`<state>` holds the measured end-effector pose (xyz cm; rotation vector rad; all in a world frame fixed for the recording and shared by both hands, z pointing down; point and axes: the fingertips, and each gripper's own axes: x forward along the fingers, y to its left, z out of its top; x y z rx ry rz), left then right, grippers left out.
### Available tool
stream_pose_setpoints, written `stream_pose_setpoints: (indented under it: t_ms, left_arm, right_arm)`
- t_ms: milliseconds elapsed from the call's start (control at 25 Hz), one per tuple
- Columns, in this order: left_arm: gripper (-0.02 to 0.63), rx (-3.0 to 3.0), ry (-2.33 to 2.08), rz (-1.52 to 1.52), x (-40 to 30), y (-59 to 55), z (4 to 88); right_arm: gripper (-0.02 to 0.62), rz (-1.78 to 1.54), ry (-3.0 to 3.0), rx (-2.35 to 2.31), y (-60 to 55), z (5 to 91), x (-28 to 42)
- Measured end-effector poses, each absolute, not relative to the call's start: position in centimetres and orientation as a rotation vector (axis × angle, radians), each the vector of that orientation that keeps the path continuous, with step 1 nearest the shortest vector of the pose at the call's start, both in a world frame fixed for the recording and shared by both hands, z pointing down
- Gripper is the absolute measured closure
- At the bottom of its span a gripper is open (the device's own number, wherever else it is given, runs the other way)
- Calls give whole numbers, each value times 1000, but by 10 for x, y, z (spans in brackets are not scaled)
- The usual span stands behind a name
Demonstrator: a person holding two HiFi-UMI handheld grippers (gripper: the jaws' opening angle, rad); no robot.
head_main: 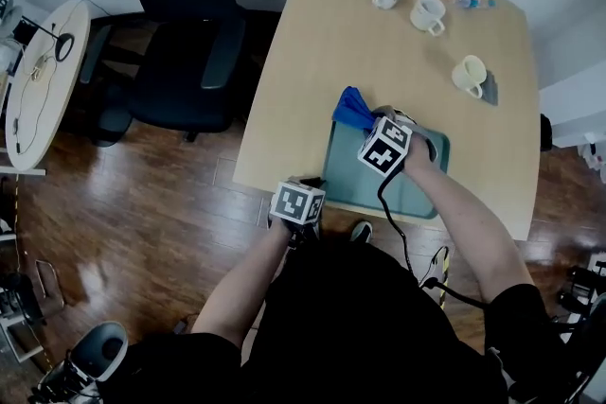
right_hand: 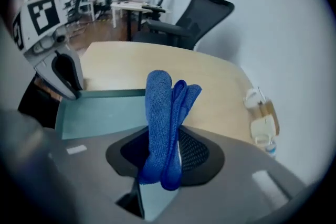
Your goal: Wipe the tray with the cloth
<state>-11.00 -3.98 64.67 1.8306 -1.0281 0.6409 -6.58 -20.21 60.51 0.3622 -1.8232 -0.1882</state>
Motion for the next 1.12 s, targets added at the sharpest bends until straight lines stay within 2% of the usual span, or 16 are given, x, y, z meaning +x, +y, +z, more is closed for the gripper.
stream_pose_setpoints:
  t_ms: [160,400,800,1120]
  left_arm:
    - [558,1827,-1043,632,-112,-40,646]
    - [563,1800,-1037,575,-119,-38,645]
    - [565,1798,-1069,579,-119,-37,647]
    - [565,1793,-1097,616,-116,-39,648]
  right_arm:
    - [449,-330,-1773,225,-190,619,-80]
    - [449,-212,-1803,18,-115,619,-82]
    - [451,-129,-1794,-278,-2,619,-44]
    - [451,-137,-1800,-86,-61,621,-34]
